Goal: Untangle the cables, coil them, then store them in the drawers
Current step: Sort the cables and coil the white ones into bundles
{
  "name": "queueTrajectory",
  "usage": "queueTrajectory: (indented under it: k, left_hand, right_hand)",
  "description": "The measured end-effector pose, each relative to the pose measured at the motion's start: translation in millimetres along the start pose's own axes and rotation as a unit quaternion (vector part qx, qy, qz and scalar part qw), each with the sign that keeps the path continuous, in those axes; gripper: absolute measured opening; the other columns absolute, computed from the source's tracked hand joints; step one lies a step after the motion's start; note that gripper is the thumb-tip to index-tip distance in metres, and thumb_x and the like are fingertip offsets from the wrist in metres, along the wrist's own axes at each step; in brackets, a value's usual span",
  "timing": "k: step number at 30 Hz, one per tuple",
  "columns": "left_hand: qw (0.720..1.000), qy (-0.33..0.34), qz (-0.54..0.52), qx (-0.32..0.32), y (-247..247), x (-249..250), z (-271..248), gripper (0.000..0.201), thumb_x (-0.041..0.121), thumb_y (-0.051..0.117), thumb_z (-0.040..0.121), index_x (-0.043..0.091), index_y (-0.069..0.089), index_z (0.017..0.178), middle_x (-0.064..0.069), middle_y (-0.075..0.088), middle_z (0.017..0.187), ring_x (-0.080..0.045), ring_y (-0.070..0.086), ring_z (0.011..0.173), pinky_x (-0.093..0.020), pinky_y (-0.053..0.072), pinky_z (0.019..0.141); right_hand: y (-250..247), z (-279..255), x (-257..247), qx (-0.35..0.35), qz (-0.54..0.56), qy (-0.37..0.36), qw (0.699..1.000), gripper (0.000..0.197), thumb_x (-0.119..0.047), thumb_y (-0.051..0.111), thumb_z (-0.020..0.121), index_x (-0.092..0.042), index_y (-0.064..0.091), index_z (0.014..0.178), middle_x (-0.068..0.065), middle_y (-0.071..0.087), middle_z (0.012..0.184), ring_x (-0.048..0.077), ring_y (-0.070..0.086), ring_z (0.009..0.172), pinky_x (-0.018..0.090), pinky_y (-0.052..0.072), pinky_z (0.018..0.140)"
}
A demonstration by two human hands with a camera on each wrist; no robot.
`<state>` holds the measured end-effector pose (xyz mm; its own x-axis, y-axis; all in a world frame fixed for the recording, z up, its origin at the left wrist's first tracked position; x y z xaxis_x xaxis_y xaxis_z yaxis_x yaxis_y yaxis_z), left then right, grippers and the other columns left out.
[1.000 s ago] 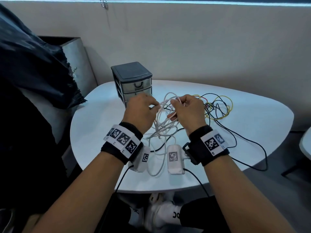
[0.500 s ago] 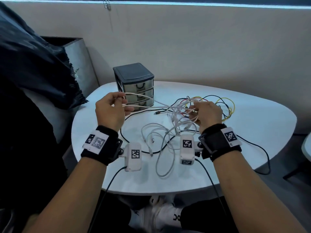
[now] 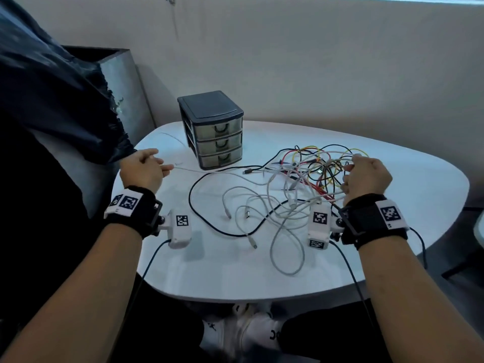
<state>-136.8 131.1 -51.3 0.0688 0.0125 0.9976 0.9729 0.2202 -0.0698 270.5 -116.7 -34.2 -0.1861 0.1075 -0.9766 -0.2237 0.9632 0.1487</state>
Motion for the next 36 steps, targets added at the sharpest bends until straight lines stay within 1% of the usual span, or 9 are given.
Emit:
queueTrajectory:
  k: [4,7,9,12,18,20,22,26,36]
  left_hand:
    - [0.995,-0.030,0.085,-0.033,6,-17,5,0.031,0.008,0.050,0.093,0.001,0.062,0.121,-0.018,0.069,0.110,-0.029,0.070,0.098,-0.038,0.053,0.094]
    - [0.955,-0.010,0.272,-0.119,32,-18,-24,0.062,0.024,0.062,0.094,0.009,0.039,0.150,-0.016,0.029,0.159,-0.029,0.037,0.142,-0.034,0.029,0.116]
    - [0.960,0.020,0.253,-0.121,49,-9,-51,0.067,0.024,0.062,0.094,0.020,0.032,0.154,-0.012,0.009,0.165,-0.029,0.034,0.144,-0.033,0.032,0.115]
    - [0.965,0.124,0.160,-0.164,84,8,-94,0.046,0.011,0.058,0.093,0.020,0.054,0.138,-0.004,0.048,0.146,-0.019,0.060,0.117,-0.032,0.049,0.101]
    - [0.775,0.164,0.442,-0.421,167,-19,-158,0.071,0.008,0.052,0.089,0.029,0.029,0.152,-0.002,0.042,0.153,-0.024,0.042,0.137,-0.045,0.027,0.118]
    - [0.738,0.183,0.495,-0.420,176,-28,-156,0.050,0.019,0.055,0.090,0.032,0.048,0.137,0.000,0.056,0.139,-0.024,0.047,0.133,-0.048,0.022,0.118]
    - [0.783,0.156,0.430,-0.422,179,-25,-154,0.013,0.030,0.062,0.091,0.031,0.068,0.103,0.004,0.072,0.100,-0.022,0.065,0.103,-0.039,0.046,0.098]
    - [0.843,0.152,0.302,-0.418,184,0,-148,0.022,0.027,0.070,0.090,0.019,0.072,0.069,0.004,0.069,0.068,-0.012,0.062,0.065,-0.026,0.051,0.062]
    - [0.874,0.270,0.179,-0.363,157,61,-143,0.022,0.024,0.064,0.096,0.010,0.076,0.108,0.001,0.070,0.077,0.008,0.056,0.057,-0.005,0.040,0.062]
  right_hand:
    - [11,-2,0,-0.086,-0.081,-0.034,0.992,0.020,-0.016,0.062,0.091,-0.021,0.059,0.071,0.003,0.056,0.064,0.013,0.036,0.042,0.019,0.026,0.040]
    - [25,-12,7,-0.151,-0.142,-0.079,0.975,0.014,-0.012,0.061,0.089,-0.022,0.065,0.079,0.005,0.060,0.073,0.008,0.044,0.046,0.021,0.033,0.045]
    - [28,-15,12,-0.169,-0.130,-0.076,0.974,0.017,-0.009,0.059,0.089,-0.024,0.067,0.090,0.006,0.061,0.079,0.009,0.043,0.048,0.019,0.033,0.044]
    - [30,-18,19,-0.190,-0.084,-0.041,0.977,0.025,-0.007,0.057,0.090,-0.028,0.068,0.098,0.004,0.056,0.076,0.012,0.035,0.047,0.017,0.029,0.043]
    - [35,-33,0,-0.240,-0.154,-0.160,0.945,0.022,-0.010,0.068,0.086,-0.029,0.074,0.079,-0.010,0.062,0.076,0.002,0.054,0.066,0.026,0.045,0.070]
    - [38,-38,-1,-0.260,-0.209,-0.209,0.919,0.015,-0.019,0.074,0.083,-0.033,0.073,0.076,-0.008,0.069,0.090,0.007,0.059,0.081,0.034,0.050,0.081]
    - [42,-44,5,-0.276,-0.306,-0.222,0.884,0.009,-0.037,0.078,0.079,-0.035,0.070,0.075,-0.003,0.068,0.106,0.006,0.057,0.089,0.032,0.047,0.083]
    - [53,-61,25,-0.329,-0.448,-0.210,0.804,0.023,-0.062,0.073,0.071,-0.040,0.068,0.073,-0.006,0.064,0.125,0.012,0.049,0.127,0.035,0.043,0.096]
    - [82,-58,-14,-0.259,-0.413,-0.269,0.831,0.029,-0.023,0.052,0.093,-0.014,0.053,0.066,-0.003,0.056,0.067,0.021,0.054,0.069,0.029,0.033,0.059]
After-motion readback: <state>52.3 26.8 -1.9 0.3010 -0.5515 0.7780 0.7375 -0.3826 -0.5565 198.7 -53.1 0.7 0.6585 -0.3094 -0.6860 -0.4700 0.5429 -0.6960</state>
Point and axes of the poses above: each hand's wrist, its own z-axis towards the middle knuckle, its own y-axis out of the palm, x = y × z, the point moved 7 cm from there along z, towards the middle knuckle
